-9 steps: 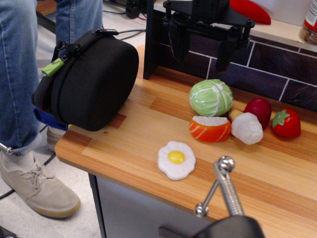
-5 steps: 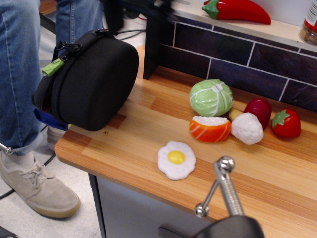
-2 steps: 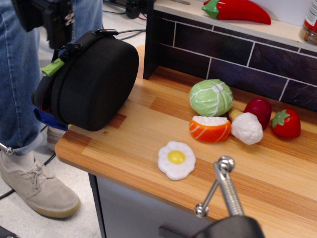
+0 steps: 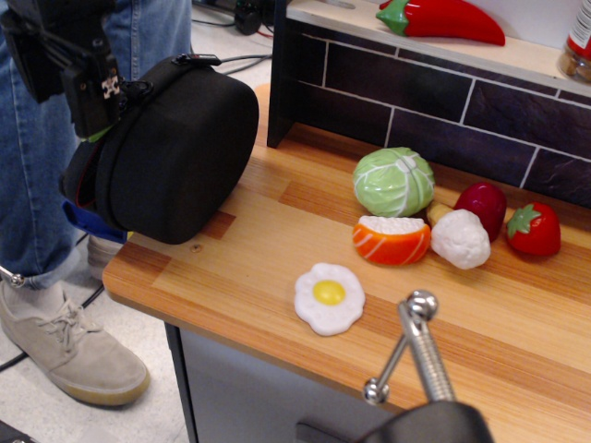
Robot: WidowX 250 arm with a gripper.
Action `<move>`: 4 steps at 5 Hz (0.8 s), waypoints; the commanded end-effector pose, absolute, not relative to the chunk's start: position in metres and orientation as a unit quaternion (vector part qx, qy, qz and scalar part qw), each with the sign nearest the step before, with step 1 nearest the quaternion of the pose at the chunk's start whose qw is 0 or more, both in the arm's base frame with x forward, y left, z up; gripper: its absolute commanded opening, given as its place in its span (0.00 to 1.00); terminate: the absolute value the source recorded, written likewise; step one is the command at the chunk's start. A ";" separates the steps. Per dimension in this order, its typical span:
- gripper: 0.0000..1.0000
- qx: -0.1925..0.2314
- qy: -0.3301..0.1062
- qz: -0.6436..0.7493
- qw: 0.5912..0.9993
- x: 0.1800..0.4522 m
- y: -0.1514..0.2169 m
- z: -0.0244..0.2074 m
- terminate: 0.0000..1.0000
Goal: Zip zipper bag
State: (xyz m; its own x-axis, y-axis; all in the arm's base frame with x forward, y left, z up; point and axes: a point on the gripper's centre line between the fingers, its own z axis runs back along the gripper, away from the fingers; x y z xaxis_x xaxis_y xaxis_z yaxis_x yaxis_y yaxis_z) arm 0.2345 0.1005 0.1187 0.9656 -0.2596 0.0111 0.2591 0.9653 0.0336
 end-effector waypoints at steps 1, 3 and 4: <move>1.00 0.029 -0.049 -0.149 0.987 0.243 0.090 0.124 0.00; 0.00 0.024 -0.058 -0.142 0.988 0.247 0.081 0.115 0.00; 0.00 0.023 -0.061 -0.131 0.989 0.248 0.082 0.114 0.00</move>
State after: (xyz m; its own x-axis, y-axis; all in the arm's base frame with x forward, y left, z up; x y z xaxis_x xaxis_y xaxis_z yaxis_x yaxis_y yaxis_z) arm 0.2433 0.0831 0.1054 0.9609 -0.2624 0.0884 0.2593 0.9648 0.0446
